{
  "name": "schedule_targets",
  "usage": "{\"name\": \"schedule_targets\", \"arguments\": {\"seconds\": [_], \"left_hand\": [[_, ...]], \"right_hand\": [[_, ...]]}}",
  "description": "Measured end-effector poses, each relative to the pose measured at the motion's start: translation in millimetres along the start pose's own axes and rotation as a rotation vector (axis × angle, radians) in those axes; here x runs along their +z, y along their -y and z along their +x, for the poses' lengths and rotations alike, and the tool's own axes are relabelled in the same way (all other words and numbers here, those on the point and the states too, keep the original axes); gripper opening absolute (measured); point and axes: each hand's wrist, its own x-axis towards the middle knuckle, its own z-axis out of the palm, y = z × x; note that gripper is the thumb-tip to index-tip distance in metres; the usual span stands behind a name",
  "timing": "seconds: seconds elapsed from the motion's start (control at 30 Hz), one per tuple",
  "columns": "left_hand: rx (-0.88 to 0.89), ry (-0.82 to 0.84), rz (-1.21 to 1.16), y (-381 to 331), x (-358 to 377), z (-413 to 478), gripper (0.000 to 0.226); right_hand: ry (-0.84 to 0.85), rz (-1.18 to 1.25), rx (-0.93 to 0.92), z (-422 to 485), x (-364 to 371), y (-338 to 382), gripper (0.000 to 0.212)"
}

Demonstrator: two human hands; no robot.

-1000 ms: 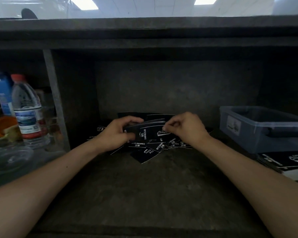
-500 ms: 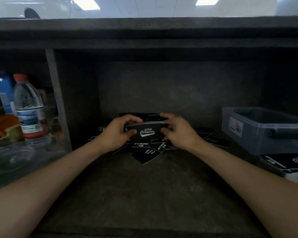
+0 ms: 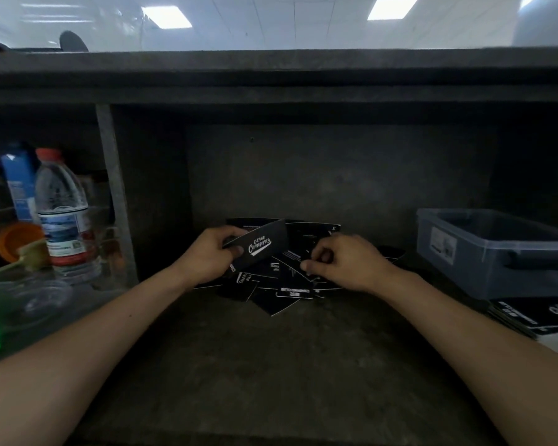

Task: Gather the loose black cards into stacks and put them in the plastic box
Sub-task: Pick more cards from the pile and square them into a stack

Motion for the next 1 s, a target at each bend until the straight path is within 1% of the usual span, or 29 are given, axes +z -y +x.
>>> {"name": "schedule_targets", "arguments": {"seconds": [0.07,0.1,0.17,0.23,0.3,0.33,0.4,0.47,0.53,0.57,0.6,0.67,0.77,0.83,0.87,0.9,0.97,1.0], "left_hand": [[0.033,0.028,-0.001,-4.2,2.9,-3.2,0.031],[0.060,0.018,-0.005,-6.4,3.0,-3.8,0.031],[0.091,-0.040,-0.045,-12.4,1.3,-4.5,0.032],[0.070,-0.104,-0.125,-18.9,-1.7,-4.7,0.031],[0.062,-0.113,-0.154,-24.0,-5.6,-5.6,0.028],[0.083,-0.072,-0.134,-25.4,-7.0,-7.2,0.028],[0.157,0.087,-0.042,-24.9,-6.3,-11.6,0.029],[0.178,0.211,0.034,-20.9,-3.1,-13.9,0.027],[0.145,0.240,0.052,-17.7,-3.9,-13.1,0.028],[0.132,0.242,0.063,-16.7,-5.3,-12.4,0.030],[0.127,0.246,0.078,-16.2,-7.1,-12.3,0.033],[0.120,0.256,0.082,-15.5,-7.6,-12.9,0.039],[0.097,0.240,0.022,-14.7,-4.2,-13.1,0.043],[0.098,0.219,-0.001,-15.1,-3.5,-12.4,0.042],[0.102,0.213,-0.007,-15.5,-3.7,-12.4,0.041],[0.106,0.212,-0.004,-16.0,-3.4,-12.9,0.039],[0.106,0.216,0.019,-17.6,-1.5,-14.4,0.036],[0.102,0.223,0.019,-18.6,-0.4,-15.1,0.036]], "right_hand": [[0.035,-0.024,0.021,-1.9,3.5,-2.6,0.057],[0.051,-0.009,0.035,-1.5,4.4,-2.3,0.058],[0.038,0.020,0.064,1.1,3.7,-1.1,0.051],[-0.003,-0.006,0.086,2.7,1.2,-1.0,0.043],[-0.022,-0.059,0.100,1.8,-2.7,-2.4,0.039],[-0.041,-0.077,0.115,1.0,-5.8,-4.2,0.033],[-0.115,-0.095,0.147,0.6,-12.4,-11.6,0.026],[-0.198,-0.048,0.159,2.5,-19.0,-19.5,0.027],[-0.261,0.150,0.173,4.8,-24.2,-24.0,0.025],[-0.261,0.277,0.185,5.5,-26.0,-24.5,0.022],[-0.239,0.393,0.194,5.4,-27.7,-23.5,0.019],[-0.171,0.519,0.181,3.9,-29.5,-20.8,0.014],[-0.091,0.619,0.156,1.5,-28.6,-14.7,0.014],[-0.106,0.625,0.160,0.8,-28.3,-10.6,0.012],[-0.117,0.620,0.165,0.4,-28.7,-9.0,0.013],[-0.107,0.628,0.169,-0.3,-29.1,-8.4,0.020],[-0.011,0.647,0.155,-2.5,-30.0,-7.7,0.037],[0.048,0.626,0.135,-4.2,-29.9,-6.8,0.041]]}}
